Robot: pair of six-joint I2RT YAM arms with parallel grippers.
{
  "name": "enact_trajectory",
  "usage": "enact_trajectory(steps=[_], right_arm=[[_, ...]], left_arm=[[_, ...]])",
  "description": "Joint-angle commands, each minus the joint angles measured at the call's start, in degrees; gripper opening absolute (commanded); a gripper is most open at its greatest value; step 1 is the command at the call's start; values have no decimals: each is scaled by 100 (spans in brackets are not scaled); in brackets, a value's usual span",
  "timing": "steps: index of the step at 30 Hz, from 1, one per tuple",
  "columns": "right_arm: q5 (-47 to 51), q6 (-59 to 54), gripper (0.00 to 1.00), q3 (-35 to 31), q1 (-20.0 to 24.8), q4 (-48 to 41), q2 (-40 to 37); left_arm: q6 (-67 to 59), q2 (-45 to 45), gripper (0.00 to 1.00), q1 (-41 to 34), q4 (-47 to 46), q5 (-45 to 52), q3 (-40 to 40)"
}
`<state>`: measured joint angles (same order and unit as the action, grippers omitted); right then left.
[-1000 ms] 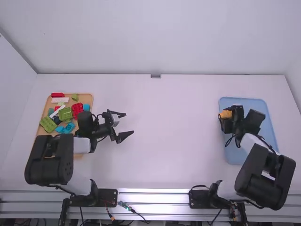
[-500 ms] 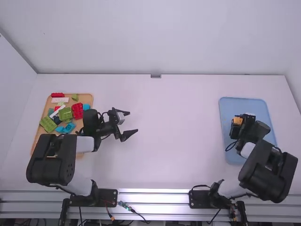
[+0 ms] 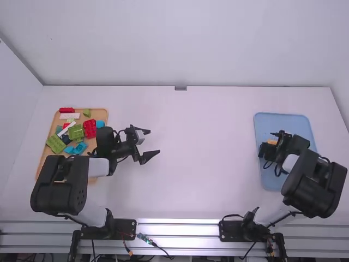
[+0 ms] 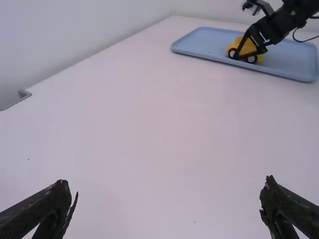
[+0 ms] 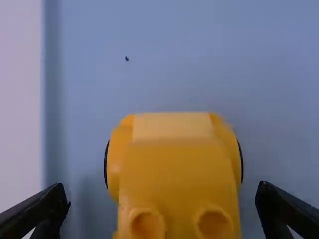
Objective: Assemble lego blocks to make yellow taxi
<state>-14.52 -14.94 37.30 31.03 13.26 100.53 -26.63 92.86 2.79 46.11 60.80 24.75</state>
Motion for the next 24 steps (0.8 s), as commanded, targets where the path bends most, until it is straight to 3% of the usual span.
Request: enact_trajectory(steps=[1,8,15,20,24], right_arm=[[162,264,99,345,-4,-332,-61],[1043,811,99,1150,-267,-2041,-520],[1875,1375,99,1810,-809,-3556,-1222],[1930,1519,99,1967,-1445,-4236,-1849],[1950,1519,99,1926,-2090,-4470,-2258]], left_arm=[[219,-83,99,11,4,2,79],[1281,-83,99,-140,42,-1062,125],[2291,-109,99,-455,24,-2328,153],[2583,-485,99,-645,-940,-2863,398],[2601,-1246,99,-920,-2317,-3980,625]])
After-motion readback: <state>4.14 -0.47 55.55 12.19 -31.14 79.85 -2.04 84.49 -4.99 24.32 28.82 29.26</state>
